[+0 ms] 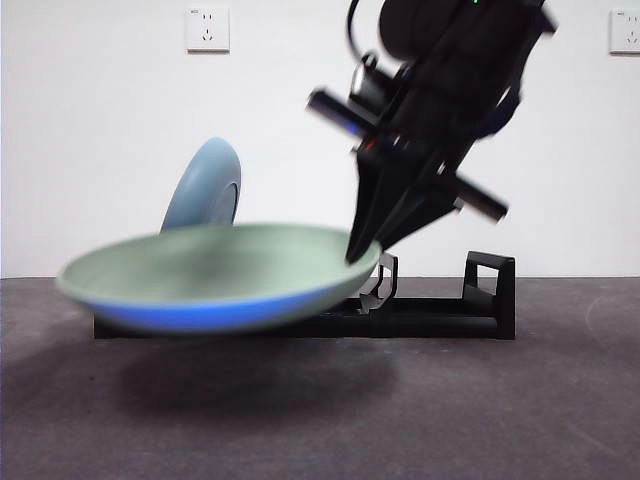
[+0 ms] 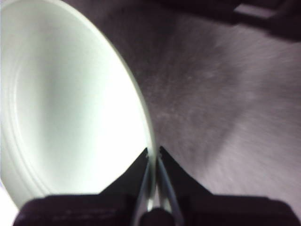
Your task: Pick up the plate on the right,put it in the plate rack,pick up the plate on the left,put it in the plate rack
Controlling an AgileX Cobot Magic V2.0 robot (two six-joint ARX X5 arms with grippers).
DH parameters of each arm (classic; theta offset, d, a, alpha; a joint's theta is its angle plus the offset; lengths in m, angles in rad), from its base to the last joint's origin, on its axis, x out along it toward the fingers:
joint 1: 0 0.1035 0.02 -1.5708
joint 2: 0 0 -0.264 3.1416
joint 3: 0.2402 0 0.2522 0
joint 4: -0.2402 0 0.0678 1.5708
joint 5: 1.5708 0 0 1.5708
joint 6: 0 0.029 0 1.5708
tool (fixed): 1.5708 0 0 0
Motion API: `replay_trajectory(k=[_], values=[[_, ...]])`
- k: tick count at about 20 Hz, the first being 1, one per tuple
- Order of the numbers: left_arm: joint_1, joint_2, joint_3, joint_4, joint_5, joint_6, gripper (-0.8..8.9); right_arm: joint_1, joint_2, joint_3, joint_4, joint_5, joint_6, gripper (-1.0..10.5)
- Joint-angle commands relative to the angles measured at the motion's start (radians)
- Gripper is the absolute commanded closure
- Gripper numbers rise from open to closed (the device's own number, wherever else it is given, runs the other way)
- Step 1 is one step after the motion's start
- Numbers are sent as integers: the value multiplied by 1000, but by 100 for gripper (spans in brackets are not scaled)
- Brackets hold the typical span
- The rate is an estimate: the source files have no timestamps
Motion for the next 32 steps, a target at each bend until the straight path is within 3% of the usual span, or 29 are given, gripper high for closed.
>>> replay_trajectory(k=[1, 5, 9, 11, 22, 23, 25, 32], values=[[-100, 55, -8, -4, -22, 14, 472, -27, -39, -6, -37, 0, -21, 962], [-301, 172, -8, -3, -206, 15, 473, -73, -103, -6, -109, -2, -43, 962], [-419, 277, -8, 26, -343, 29, 486, -100, -165, -6, -166, -9, -65, 962], [-436, 313, -8, 58, -342, 33, 538, -100, -204, -6, -189, -8, -72, 962], [-441, 357, -8, 150, -340, 64, 545, -100, -408, -6, -295, -8, -87, 962], [-441, 357, -8, 153, -340, 67, 613, -100, -417, -6, -300, -8, -87, 962], [-441, 359, -8, 151, -332, 94, 837, -101, -428, -6, -316, -8, -88, 962], [-441, 359, -8, 168, -308, 113, 822, -102, -432, -6, -332, -8, -105, 945]])
